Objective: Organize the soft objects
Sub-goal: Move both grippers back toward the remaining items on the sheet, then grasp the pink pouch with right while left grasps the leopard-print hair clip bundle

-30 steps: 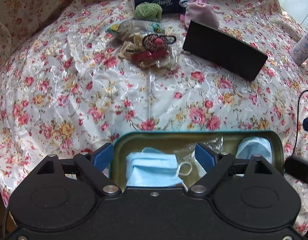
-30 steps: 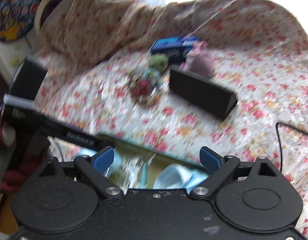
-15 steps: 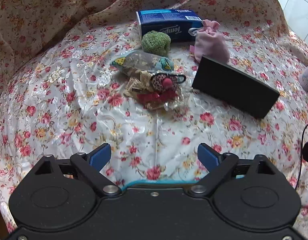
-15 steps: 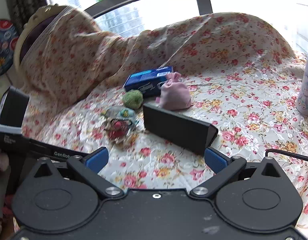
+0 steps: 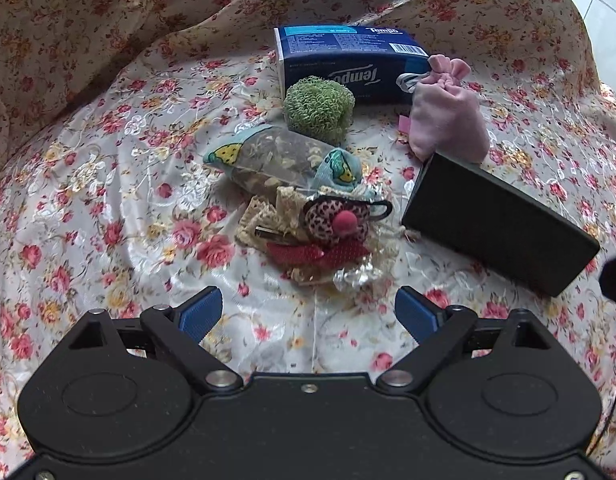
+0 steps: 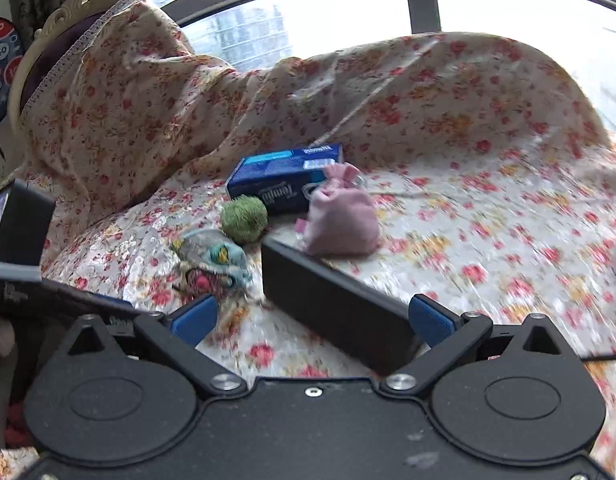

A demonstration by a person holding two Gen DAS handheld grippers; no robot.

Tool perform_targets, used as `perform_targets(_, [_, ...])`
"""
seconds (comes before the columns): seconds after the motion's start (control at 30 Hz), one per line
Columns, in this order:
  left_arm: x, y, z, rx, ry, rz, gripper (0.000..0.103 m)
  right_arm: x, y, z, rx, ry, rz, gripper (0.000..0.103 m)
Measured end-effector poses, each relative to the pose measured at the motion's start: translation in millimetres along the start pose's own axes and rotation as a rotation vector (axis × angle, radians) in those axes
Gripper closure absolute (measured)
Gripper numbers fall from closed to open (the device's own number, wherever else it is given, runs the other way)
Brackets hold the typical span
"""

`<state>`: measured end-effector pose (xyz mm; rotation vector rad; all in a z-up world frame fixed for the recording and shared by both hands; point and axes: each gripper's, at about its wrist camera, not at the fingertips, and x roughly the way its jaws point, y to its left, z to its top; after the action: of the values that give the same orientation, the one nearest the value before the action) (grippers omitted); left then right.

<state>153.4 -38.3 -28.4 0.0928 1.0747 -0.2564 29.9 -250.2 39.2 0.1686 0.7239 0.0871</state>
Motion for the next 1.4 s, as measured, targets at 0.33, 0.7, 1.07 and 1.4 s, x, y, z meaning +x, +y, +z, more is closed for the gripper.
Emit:
perform_targets(0.33, [20.9, 3.6, 14.6, -0.026, -0.013, -0.002, 0.013, 66.2, 2.4, 58.1, -0.007, 0.008, 0.005, 0.002])
perform_targets(0.7, [37.3, 3.7, 24.1, -0.029, -0.029, 0.019, 0.011, 136.5, -29.5, 84.7, 0.186, 0.109, -0.050, 0.002])
perform_targets(1.07, [40.9, -12.9, 21.8, 0.037, -0.060, 0.000, 0.024, 157.4, -51.3, 78.1, 0.223, 0.132, -0.062, 0.002])
perform_targets(1.4, [20.7, -16.5, 15.5, 0.051, -0.115, 0.004, 0.034, 157.7, -53.4, 82.9, 0.243, 0.132, -0.047, 0.002])
